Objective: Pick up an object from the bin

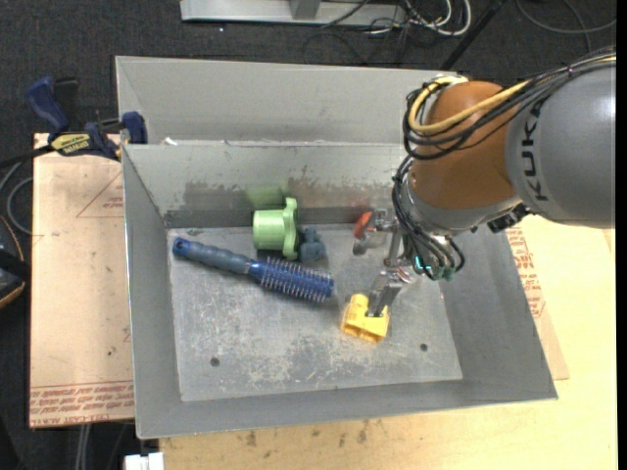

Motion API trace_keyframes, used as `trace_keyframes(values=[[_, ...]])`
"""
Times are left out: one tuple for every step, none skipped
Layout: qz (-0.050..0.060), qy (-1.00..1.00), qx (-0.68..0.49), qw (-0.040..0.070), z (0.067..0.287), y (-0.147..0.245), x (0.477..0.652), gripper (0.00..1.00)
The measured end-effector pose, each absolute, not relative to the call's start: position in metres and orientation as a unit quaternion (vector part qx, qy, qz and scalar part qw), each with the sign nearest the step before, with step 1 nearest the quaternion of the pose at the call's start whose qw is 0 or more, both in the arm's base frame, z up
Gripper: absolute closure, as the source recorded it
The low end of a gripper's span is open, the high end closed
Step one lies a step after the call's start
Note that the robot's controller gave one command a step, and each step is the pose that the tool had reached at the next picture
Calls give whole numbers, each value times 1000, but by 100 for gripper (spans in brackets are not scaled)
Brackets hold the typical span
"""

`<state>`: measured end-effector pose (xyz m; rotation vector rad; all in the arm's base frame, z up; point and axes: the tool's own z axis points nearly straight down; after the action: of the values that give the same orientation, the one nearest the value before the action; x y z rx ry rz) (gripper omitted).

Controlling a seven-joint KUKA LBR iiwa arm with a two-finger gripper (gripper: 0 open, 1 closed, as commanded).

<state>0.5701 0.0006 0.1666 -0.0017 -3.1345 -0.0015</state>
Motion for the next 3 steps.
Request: trace_keyframes(values=[[-1,-997,-78,-4,74,24,578,0],[1,-989,-147,-3,76,40,587,0],[-2,-989,-147,-7,78,42,589,100]])
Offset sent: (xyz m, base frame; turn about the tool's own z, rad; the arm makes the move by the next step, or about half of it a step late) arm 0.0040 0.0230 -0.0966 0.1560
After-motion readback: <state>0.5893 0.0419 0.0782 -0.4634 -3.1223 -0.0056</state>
